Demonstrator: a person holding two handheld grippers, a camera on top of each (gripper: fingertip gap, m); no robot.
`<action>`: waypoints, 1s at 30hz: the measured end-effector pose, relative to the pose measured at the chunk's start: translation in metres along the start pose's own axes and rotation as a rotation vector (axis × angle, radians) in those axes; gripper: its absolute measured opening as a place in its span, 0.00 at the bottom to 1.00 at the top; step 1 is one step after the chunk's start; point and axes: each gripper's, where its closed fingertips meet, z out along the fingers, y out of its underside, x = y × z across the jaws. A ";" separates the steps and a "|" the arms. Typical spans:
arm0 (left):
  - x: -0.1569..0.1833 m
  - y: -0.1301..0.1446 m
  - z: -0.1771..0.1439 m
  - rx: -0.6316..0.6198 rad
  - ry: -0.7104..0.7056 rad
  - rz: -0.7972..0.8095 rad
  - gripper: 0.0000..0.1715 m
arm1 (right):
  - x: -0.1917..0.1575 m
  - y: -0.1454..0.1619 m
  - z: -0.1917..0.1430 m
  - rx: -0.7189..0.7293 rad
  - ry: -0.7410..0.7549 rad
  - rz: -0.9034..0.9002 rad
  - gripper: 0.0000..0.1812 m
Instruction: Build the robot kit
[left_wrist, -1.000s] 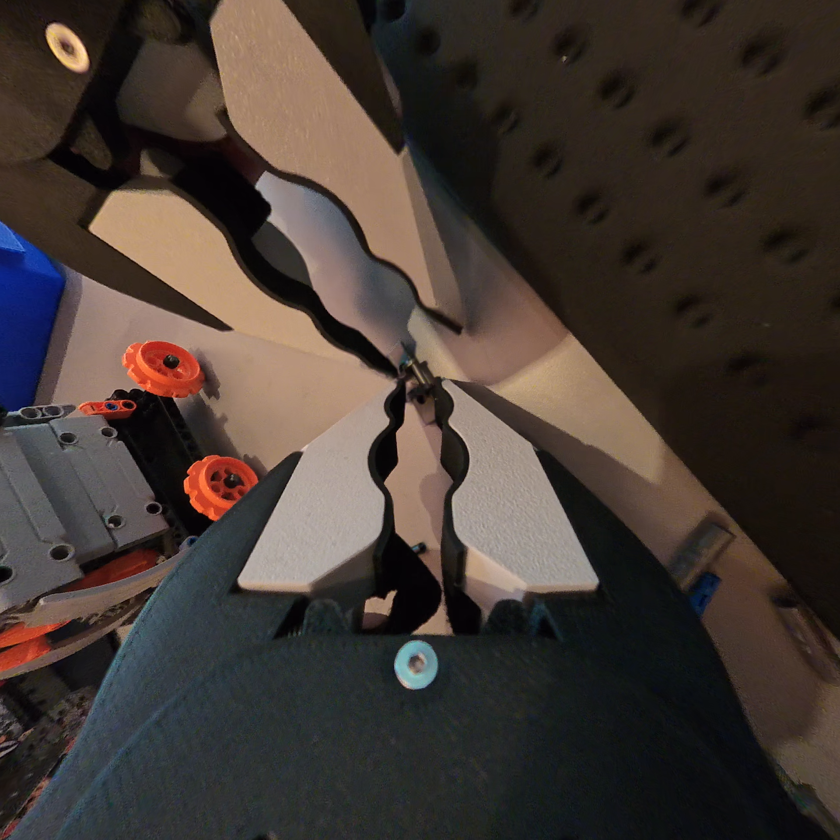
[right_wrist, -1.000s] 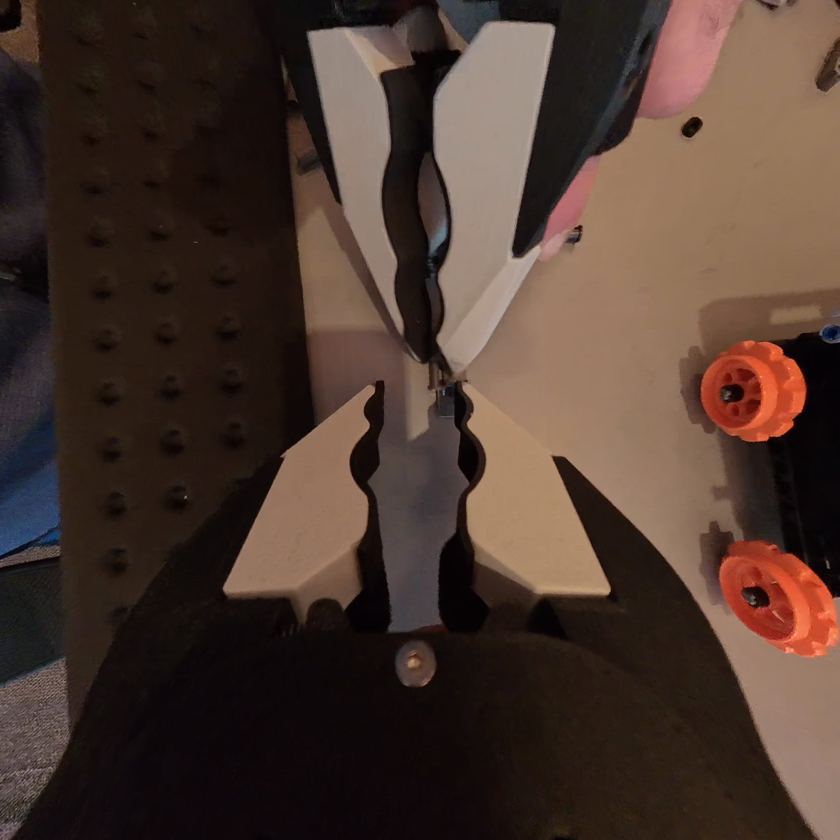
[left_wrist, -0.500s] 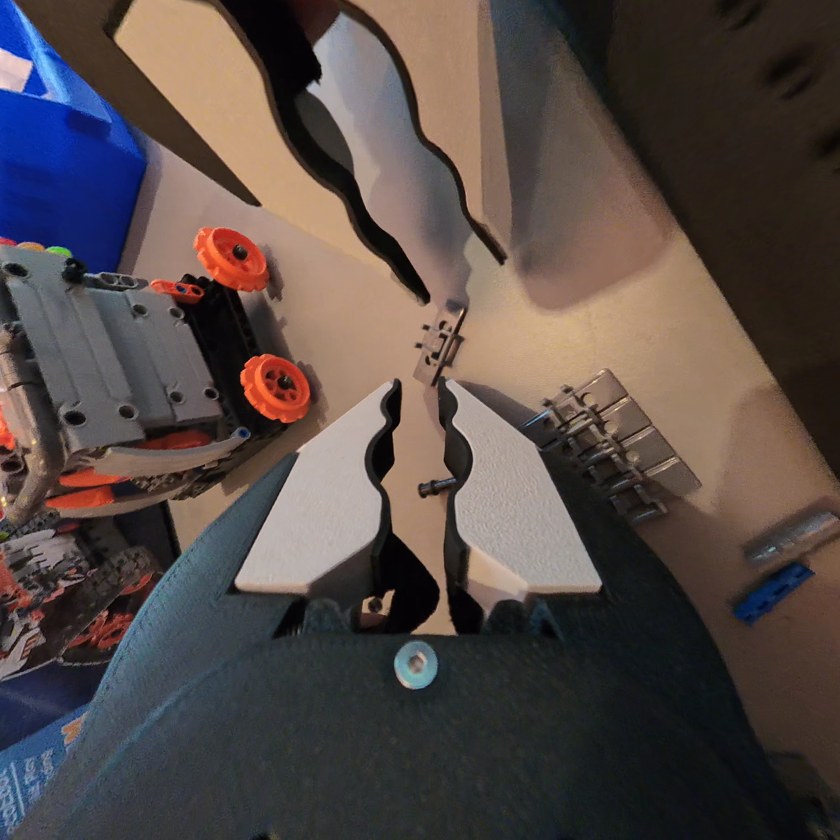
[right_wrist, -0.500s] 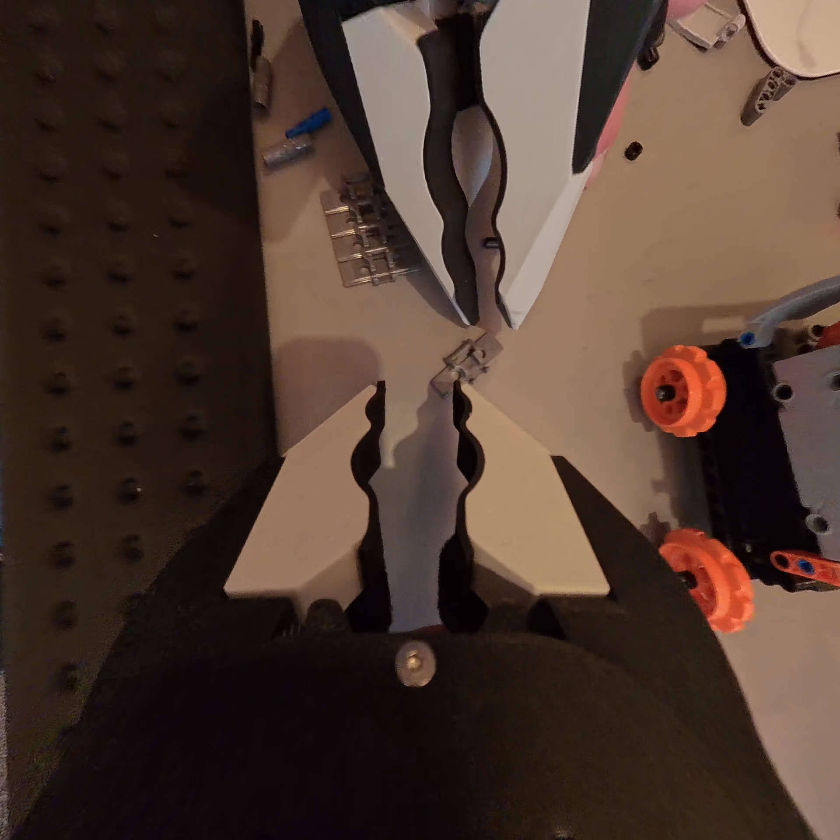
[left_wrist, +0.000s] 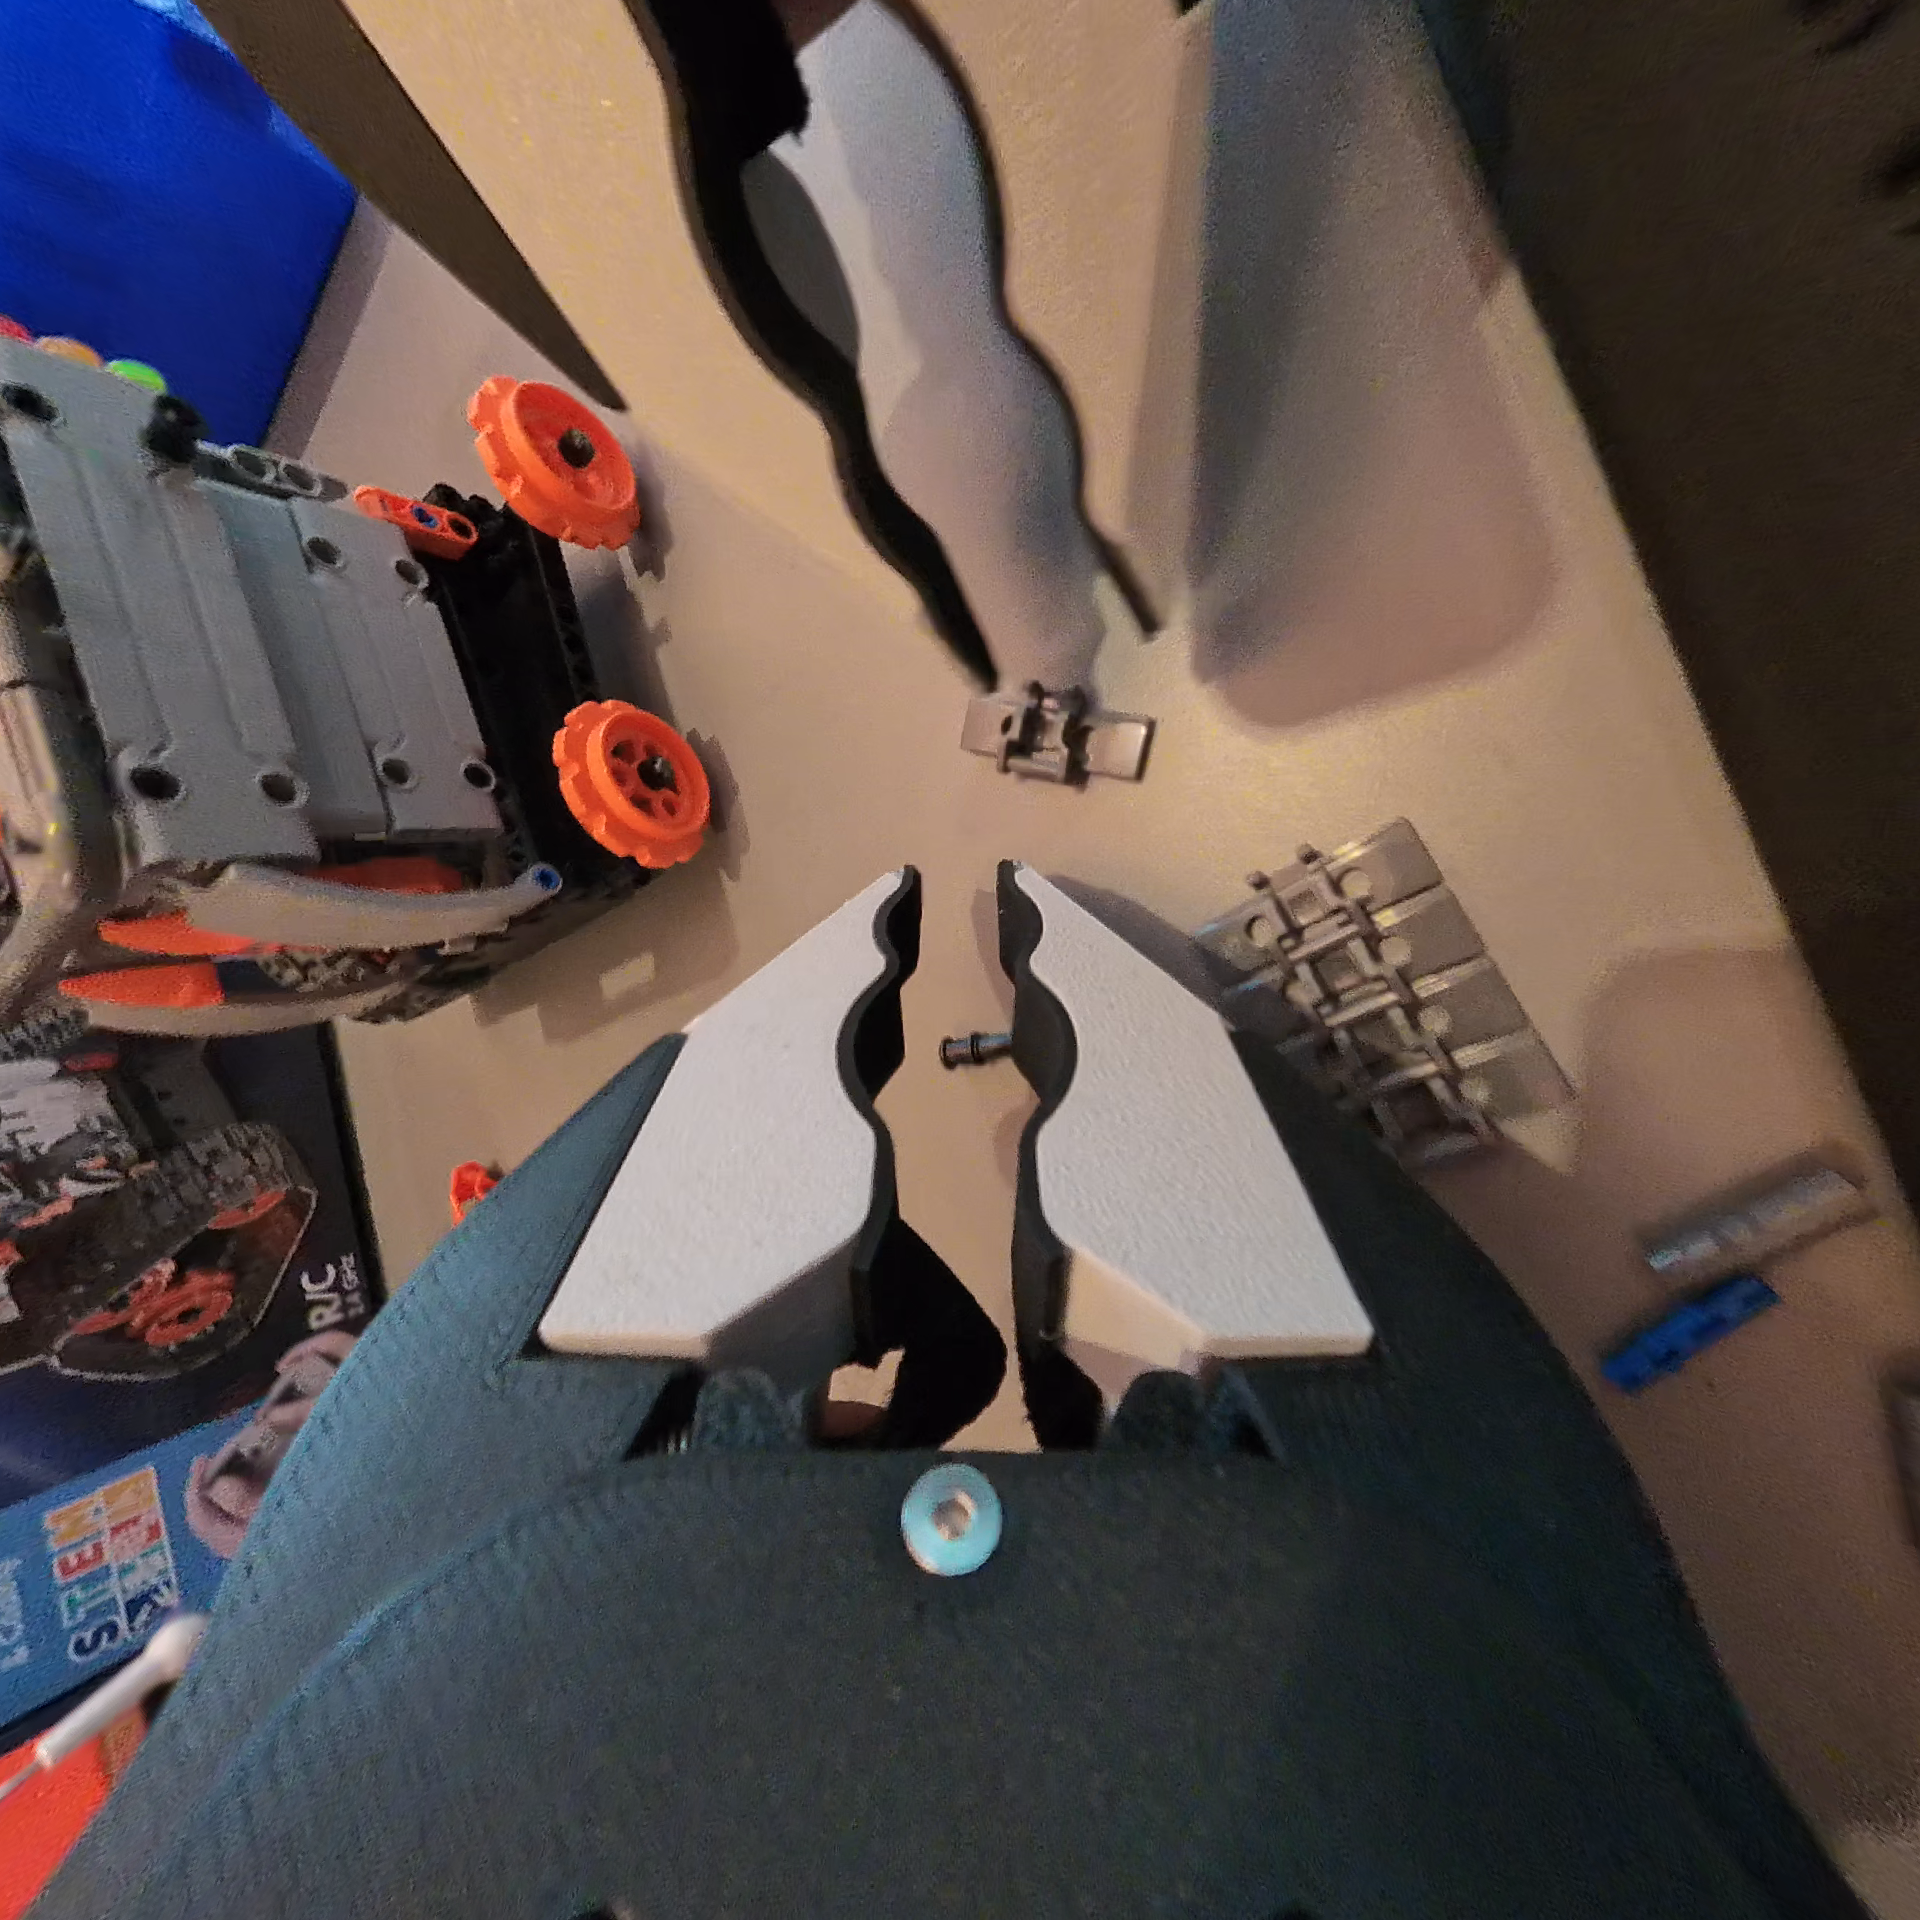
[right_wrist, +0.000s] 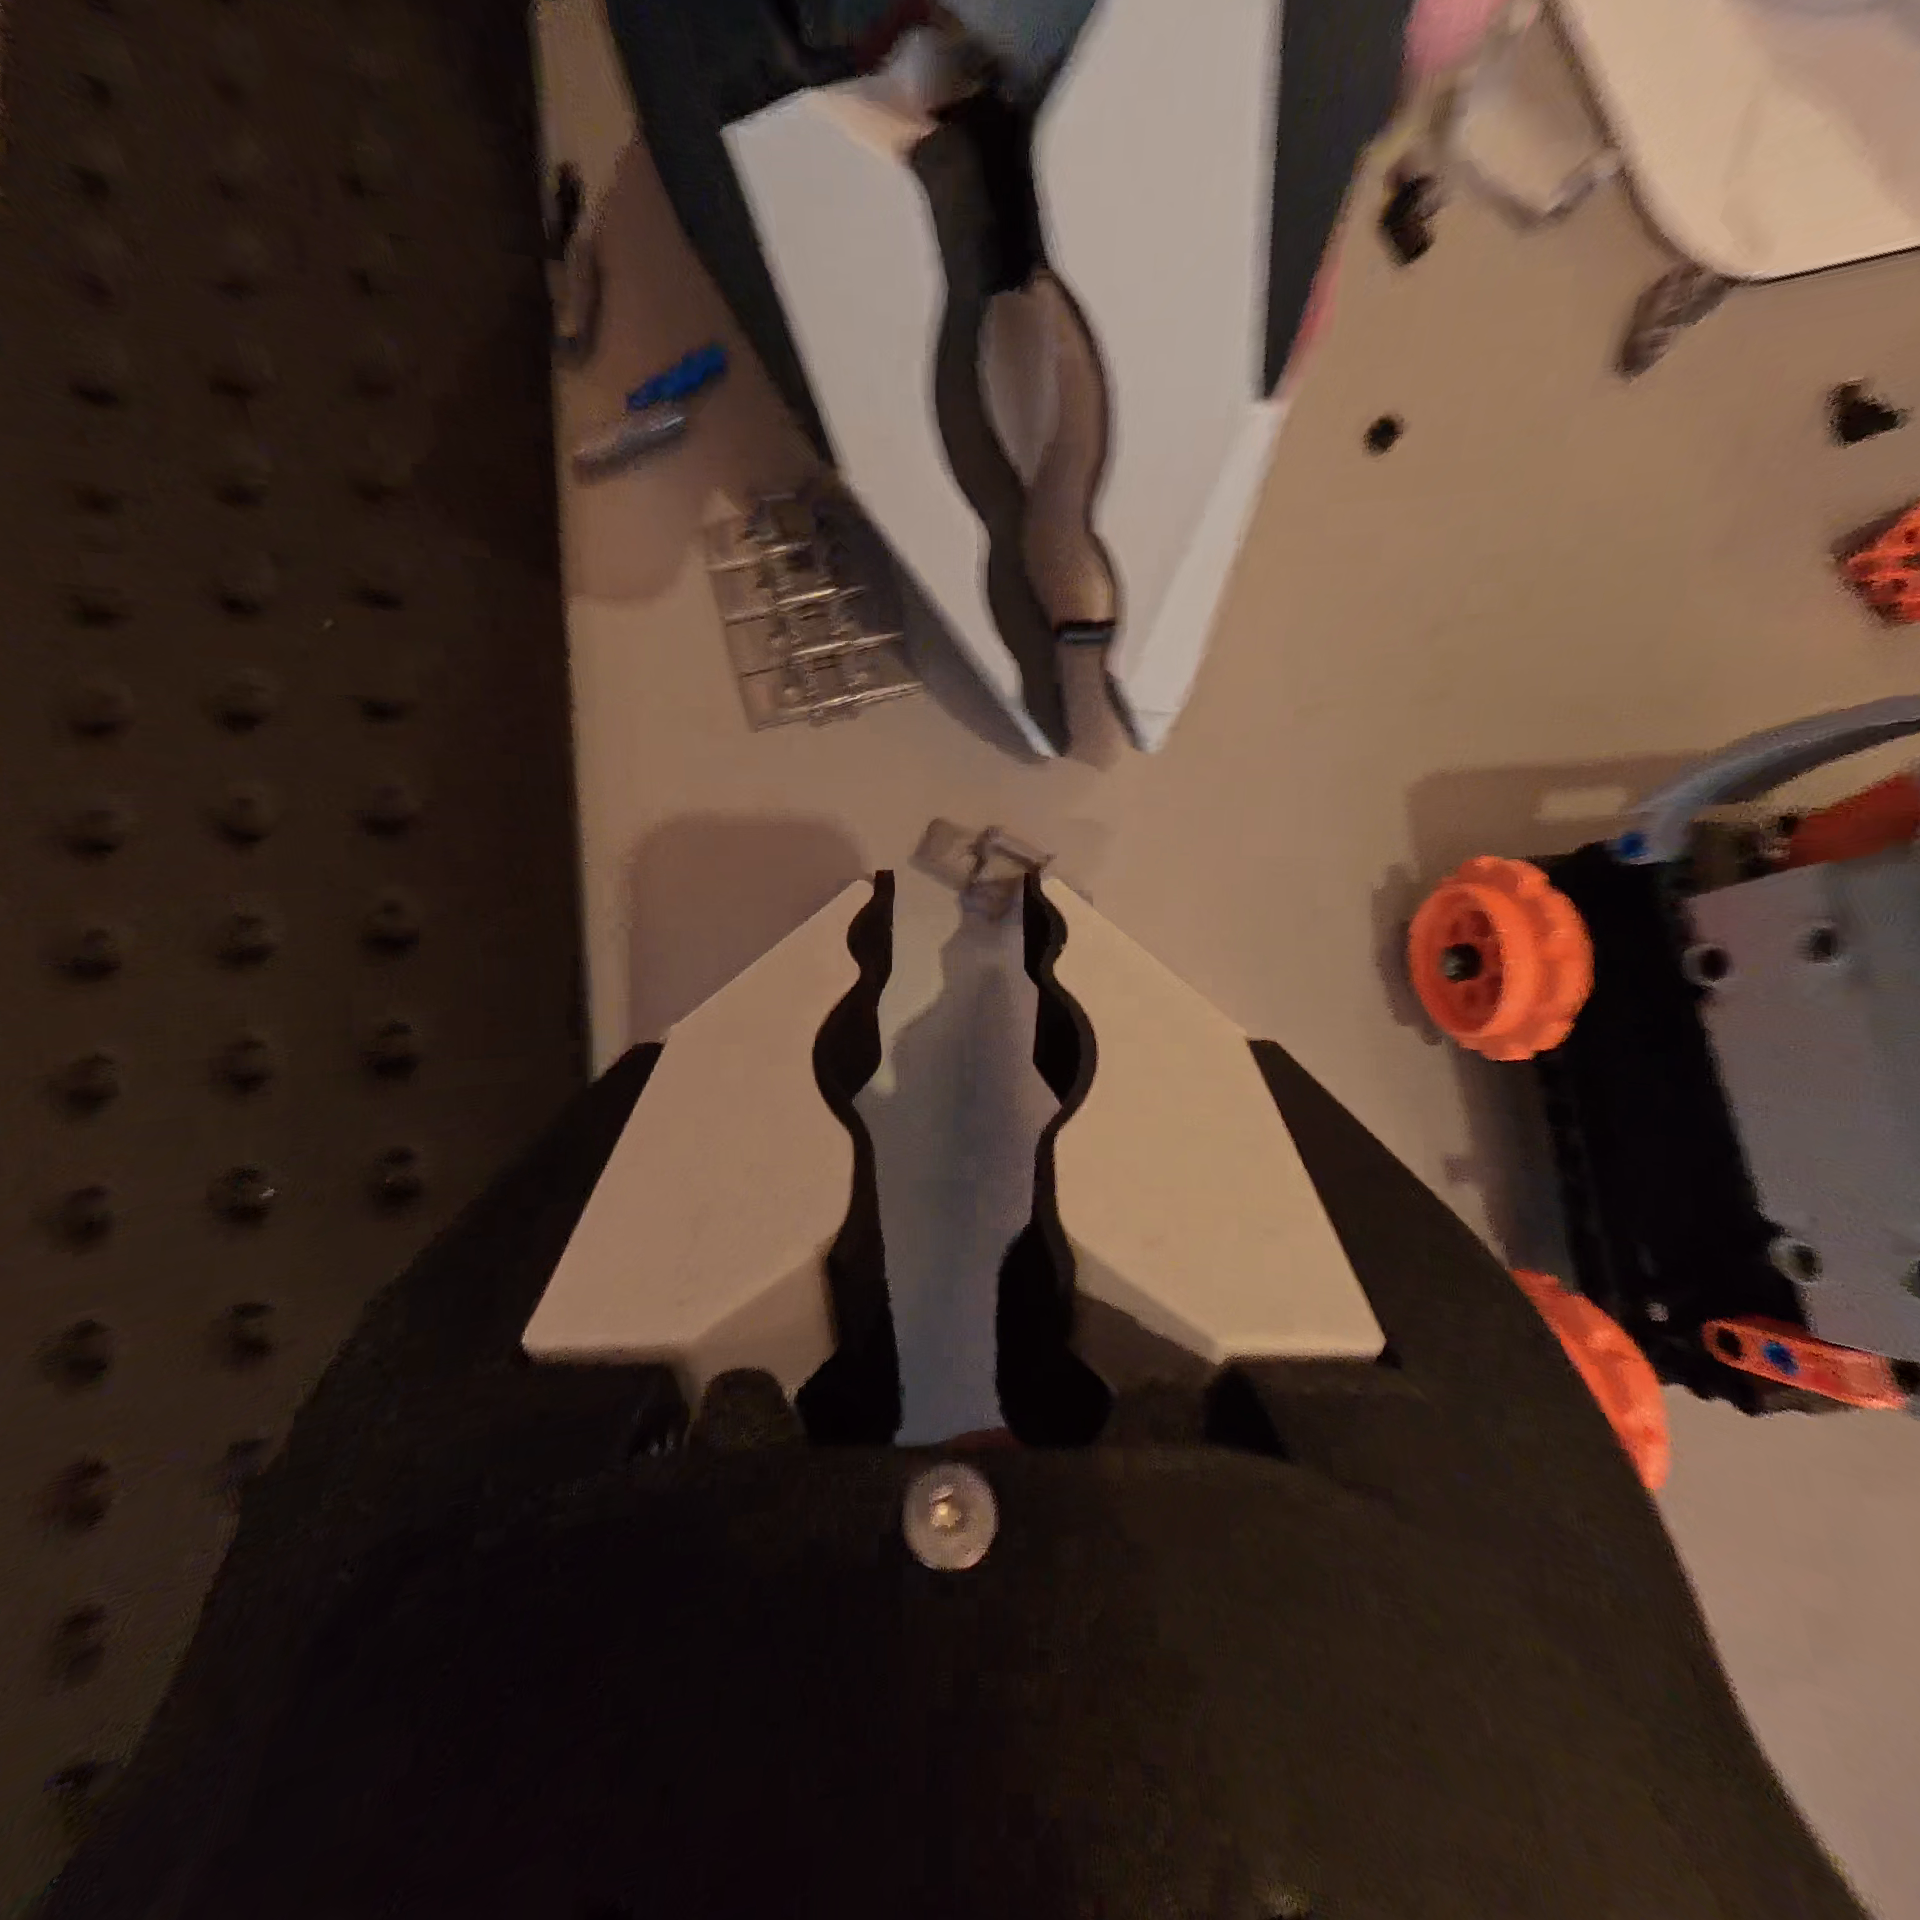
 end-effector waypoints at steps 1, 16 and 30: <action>0.000 0.001 -0.006 0.004 0.001 -0.015 0.08 | 0.007 -0.002 -0.001 0.015 0.026 0.006 0.13; 0.066 0.005 -0.050 0.031 0.037 -0.232 0.11 | 0.006 0.001 0.014 -0.014 -0.003 0.065 0.05; 0.060 0.014 -0.036 0.034 0.062 -0.172 0.04 | -0.023 -0.016 0.023 -0.068 -0.179 -0.181 0.06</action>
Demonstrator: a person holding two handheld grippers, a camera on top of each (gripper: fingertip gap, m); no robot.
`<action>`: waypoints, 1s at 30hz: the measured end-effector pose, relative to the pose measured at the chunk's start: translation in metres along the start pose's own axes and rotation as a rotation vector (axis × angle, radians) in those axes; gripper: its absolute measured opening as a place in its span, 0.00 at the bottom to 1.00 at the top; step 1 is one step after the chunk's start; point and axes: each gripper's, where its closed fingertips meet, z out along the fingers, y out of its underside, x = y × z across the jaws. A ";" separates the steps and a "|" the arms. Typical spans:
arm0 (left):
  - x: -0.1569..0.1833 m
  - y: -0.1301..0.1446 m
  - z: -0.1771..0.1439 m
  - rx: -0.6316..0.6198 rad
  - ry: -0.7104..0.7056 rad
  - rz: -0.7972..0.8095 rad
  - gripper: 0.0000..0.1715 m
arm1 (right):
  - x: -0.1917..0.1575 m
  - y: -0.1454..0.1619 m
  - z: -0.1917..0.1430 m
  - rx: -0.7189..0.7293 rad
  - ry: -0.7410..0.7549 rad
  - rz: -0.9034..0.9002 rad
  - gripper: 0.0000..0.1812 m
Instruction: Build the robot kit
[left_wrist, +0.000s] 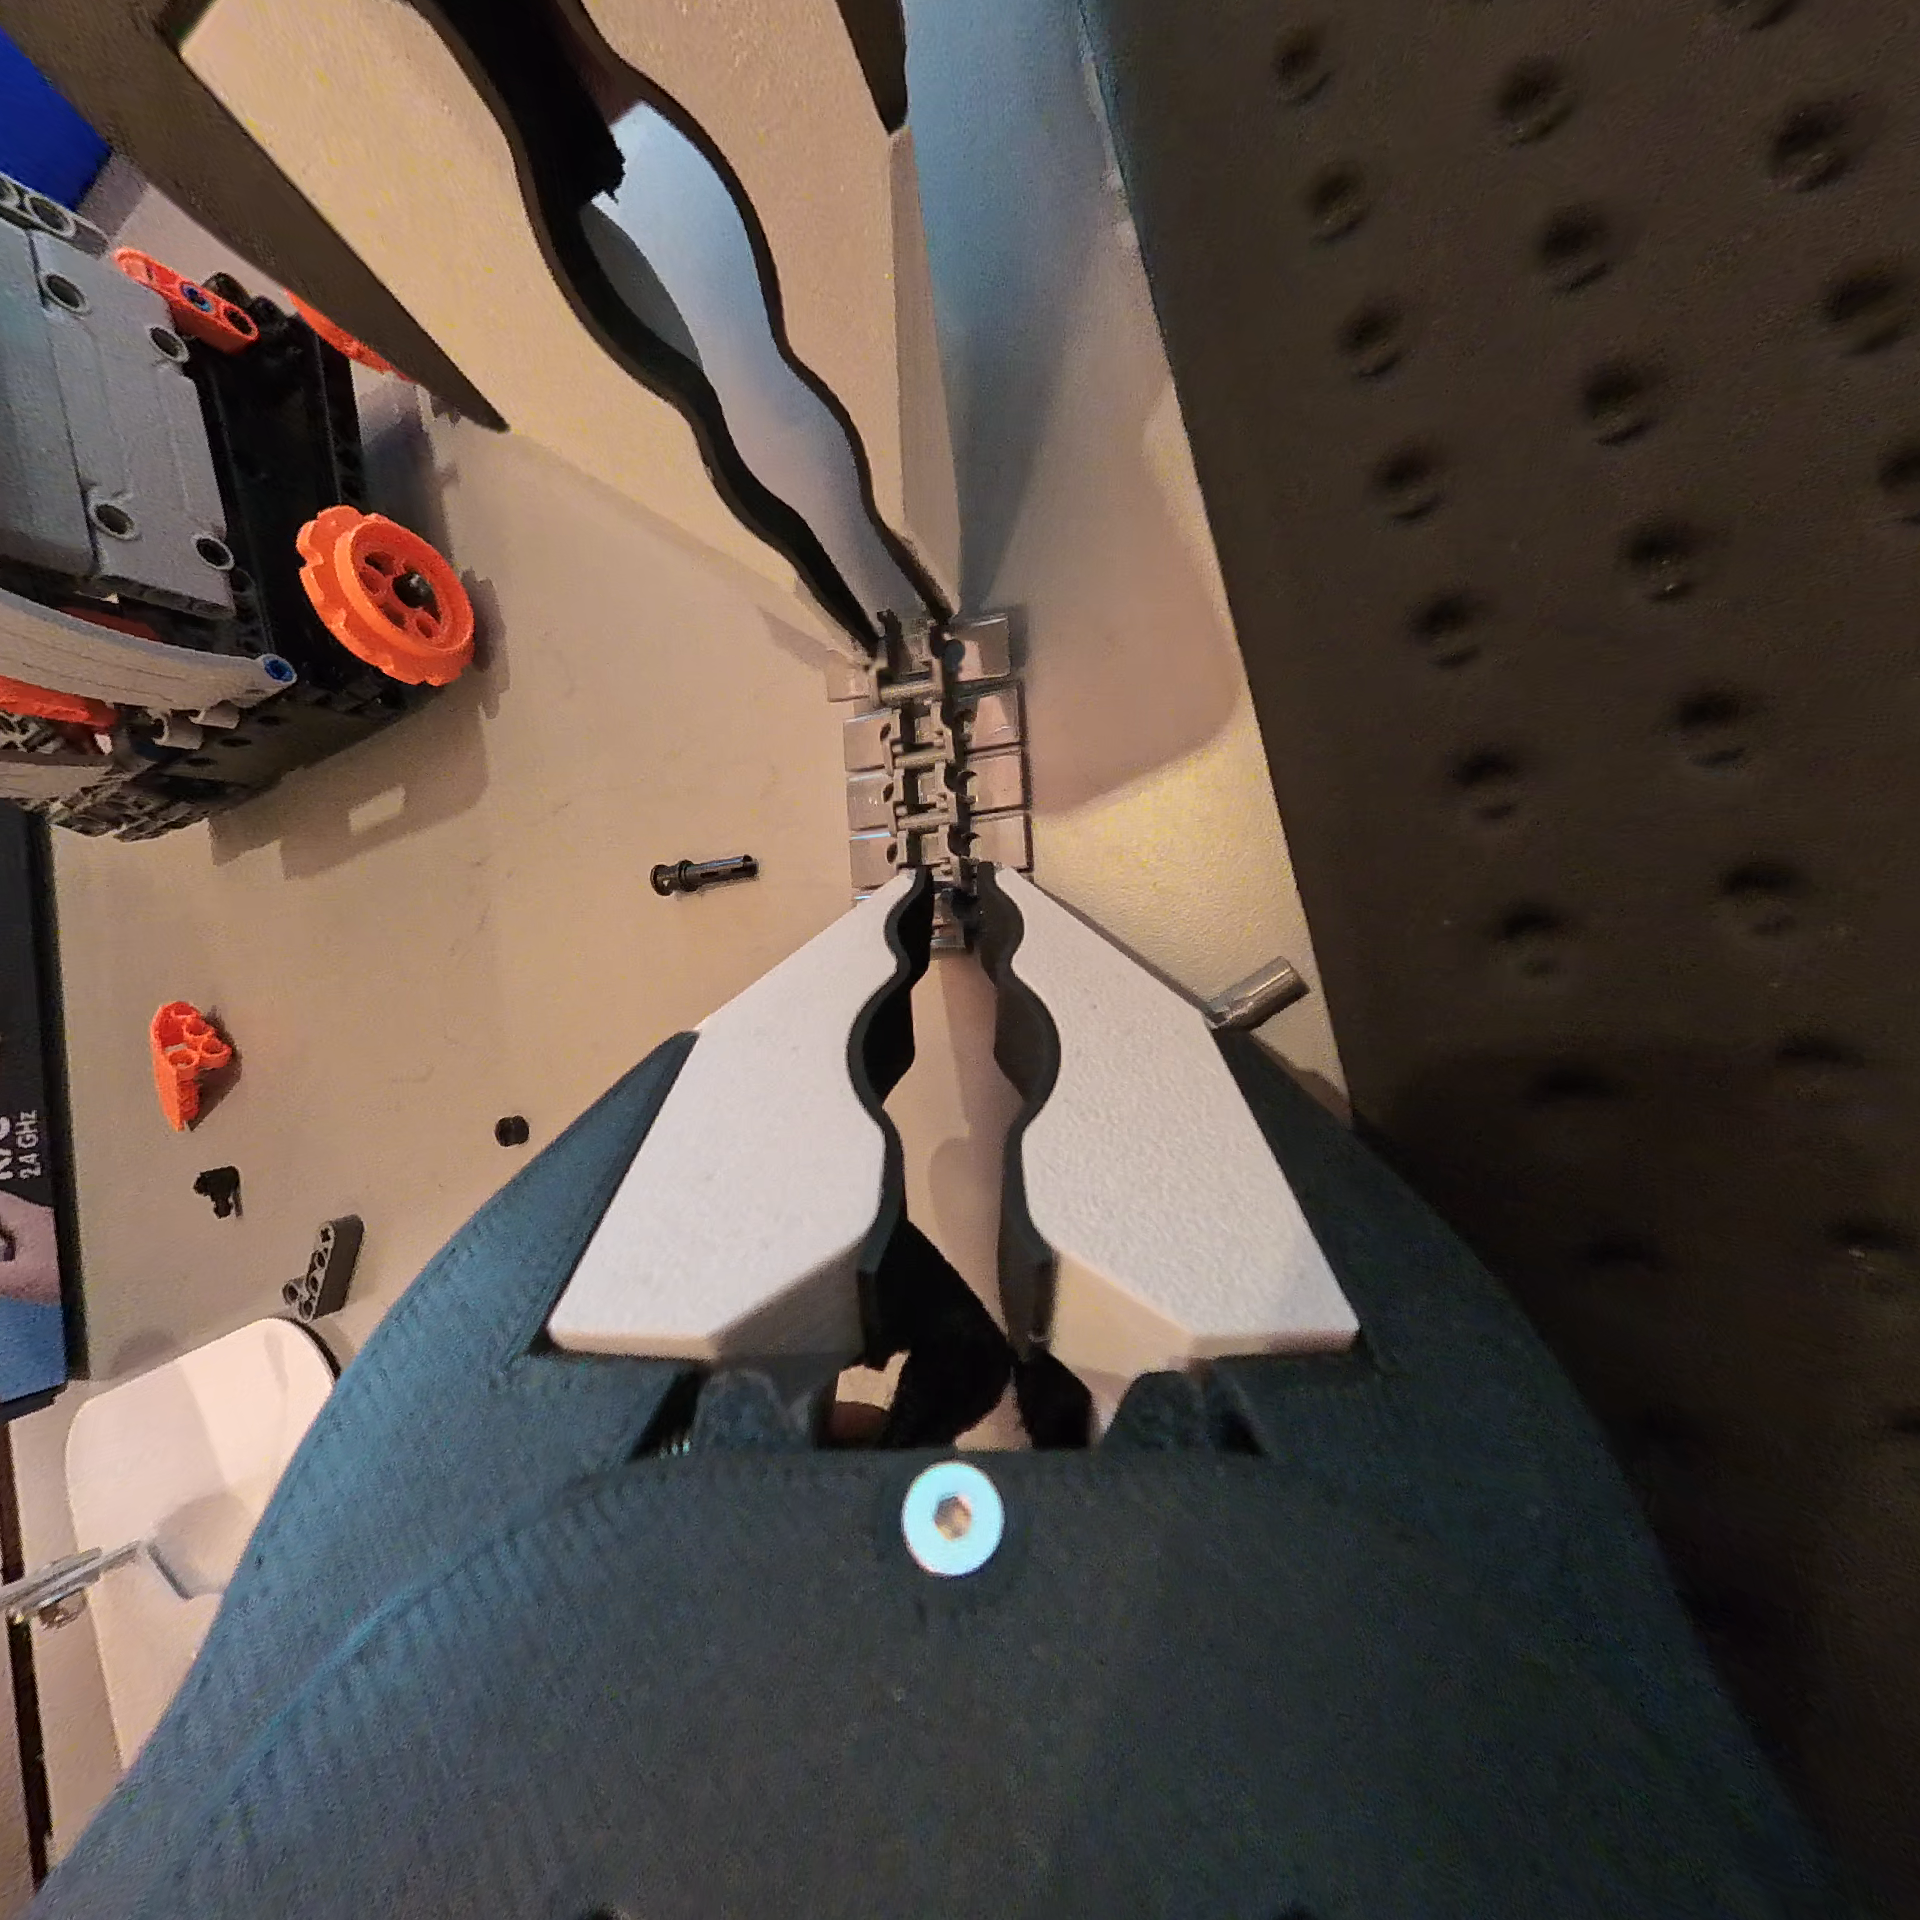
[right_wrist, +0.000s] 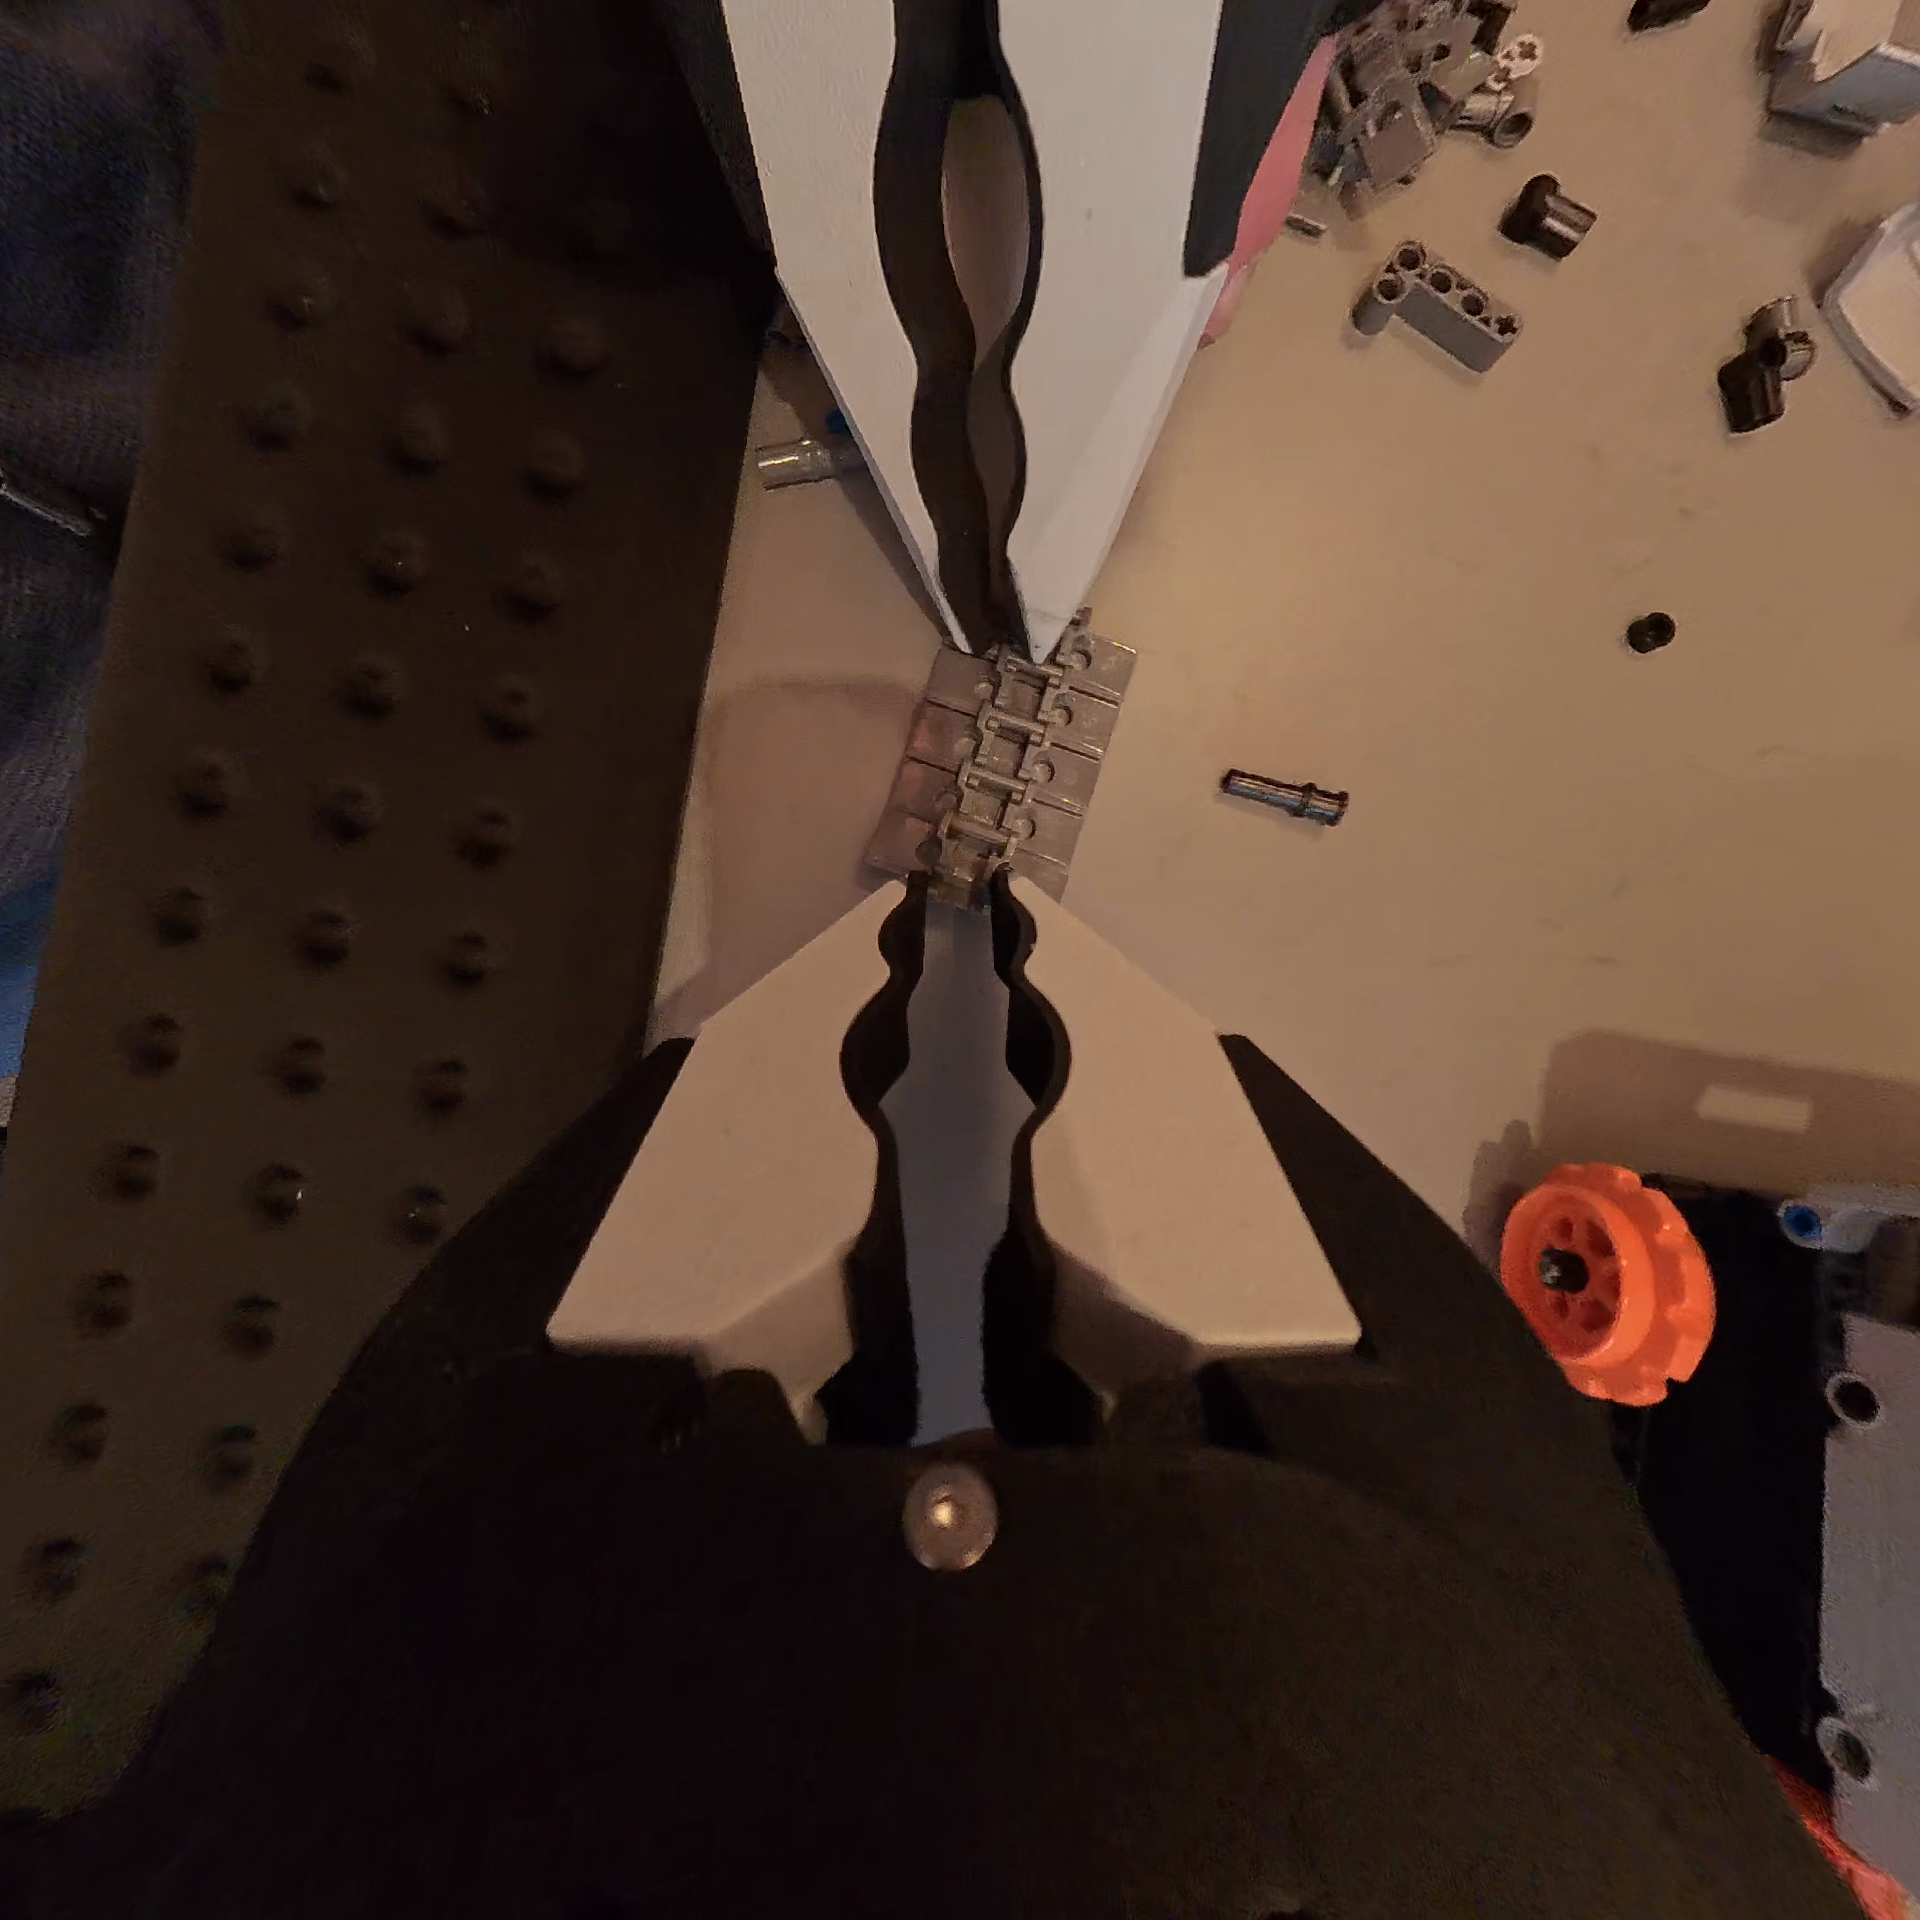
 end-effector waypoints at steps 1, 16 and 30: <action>0.000 0.000 0.000 0.001 0.000 0.005 0.04 | -0.001 0.001 0.001 -0.011 -0.015 0.001 0.06; -0.005 0.003 -0.002 0.003 -0.025 -0.014 0.09 | 0.011 -0.011 -0.008 0.058 0.081 0.045 0.00; -0.003 0.001 -0.001 0.015 -0.015 -0.025 0.07 | 0.007 -0.008 0.006 -0.051 0.063 0.060 0.00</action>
